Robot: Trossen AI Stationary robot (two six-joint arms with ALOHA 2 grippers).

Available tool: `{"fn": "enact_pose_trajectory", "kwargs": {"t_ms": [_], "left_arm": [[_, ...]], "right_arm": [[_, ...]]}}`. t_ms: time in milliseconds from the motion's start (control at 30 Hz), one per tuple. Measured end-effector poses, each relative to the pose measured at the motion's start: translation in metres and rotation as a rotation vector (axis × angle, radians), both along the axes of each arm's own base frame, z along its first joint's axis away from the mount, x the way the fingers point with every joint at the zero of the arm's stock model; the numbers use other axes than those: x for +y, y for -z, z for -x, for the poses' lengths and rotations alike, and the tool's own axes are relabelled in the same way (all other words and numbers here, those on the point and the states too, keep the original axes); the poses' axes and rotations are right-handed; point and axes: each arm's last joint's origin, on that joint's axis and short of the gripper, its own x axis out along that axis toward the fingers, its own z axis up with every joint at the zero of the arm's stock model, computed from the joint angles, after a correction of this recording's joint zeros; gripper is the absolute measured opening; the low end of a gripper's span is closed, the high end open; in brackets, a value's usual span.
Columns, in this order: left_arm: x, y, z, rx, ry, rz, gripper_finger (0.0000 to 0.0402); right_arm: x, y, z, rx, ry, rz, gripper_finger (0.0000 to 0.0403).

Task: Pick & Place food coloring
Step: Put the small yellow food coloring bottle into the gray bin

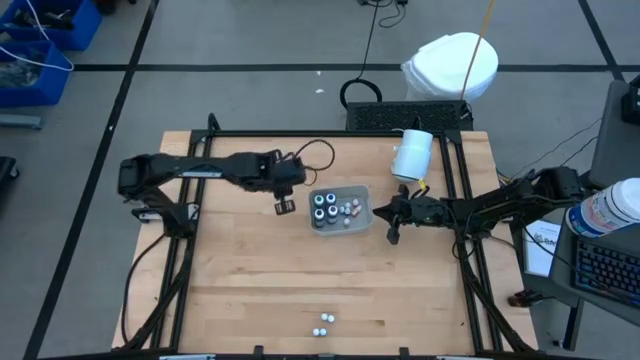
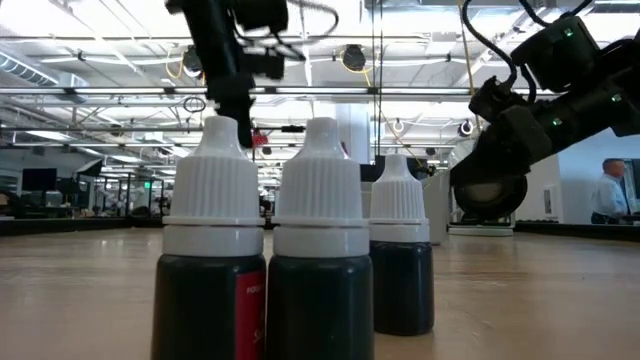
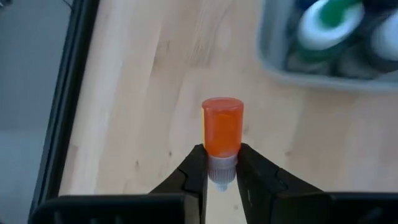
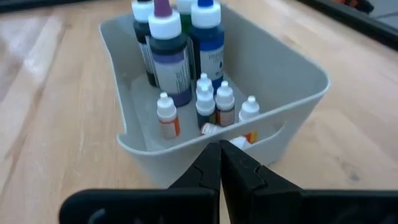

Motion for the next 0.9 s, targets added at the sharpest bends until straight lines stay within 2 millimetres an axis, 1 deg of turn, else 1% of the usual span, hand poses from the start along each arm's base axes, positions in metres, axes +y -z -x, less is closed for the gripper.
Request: {"fn": "enact_pose_trajectory", "kwargs": {"t_ms": [133, 300, 433, 533, 567, 633, 733, 767, 900], "left_arm": [[-0.027, -0.015, 0.006, -0.053, 0.017, -0.025, 0.0063], [-0.058, -0.017, 0.008, -0.050, 0.069, -0.050, 0.0063], [-0.082, -0.015, 0.005, -0.076, 0.112, -0.044, 0.0063], [-0.099, -0.014, 0.006, -0.089, 0.140, -0.028, 0.0063], [-0.104, -0.015, 0.007, -0.100, 0.147, -0.020, 0.0063], [-0.113, -0.015, 0.007, -0.111, 0.165, 0.026, 0.0063], [-0.127, -0.015, 0.007, -0.145, 0.195, 0.119, 0.0063], [-0.132, -0.016, 0.006, -0.163, 0.210, 0.149, 0.0063], [-0.151, -0.019, 0.005, -0.214, 0.269, 0.280, 0.0063]], "right_arm": [[0.002, -0.006, 0.000, -0.045, -0.010, 0.001, 0.0000], [0.013, -0.021, 0.001, -0.142, -0.091, 0.057, 0.0000], [0.034, -0.036, 0.001, -0.275, -0.230, 0.166, 0.0013], [0.053, -0.044, 0.002, -0.344, -0.344, 0.281, 0.0041], [0.060, -0.047, 0.001, -0.347, -0.354, 0.322, 0.0053], [0.074, -0.054, -0.007, -0.316, -0.328, 0.418, 0.0079], [0.095, -0.057, -0.025, -0.209, -0.302, 0.561, 0.0121], [0.102, -0.056, -0.034, -0.175, -0.312, 0.600, 0.0135], [0.128, -0.055, -0.069, -0.132, -0.372, 0.731, 0.0178]]}}
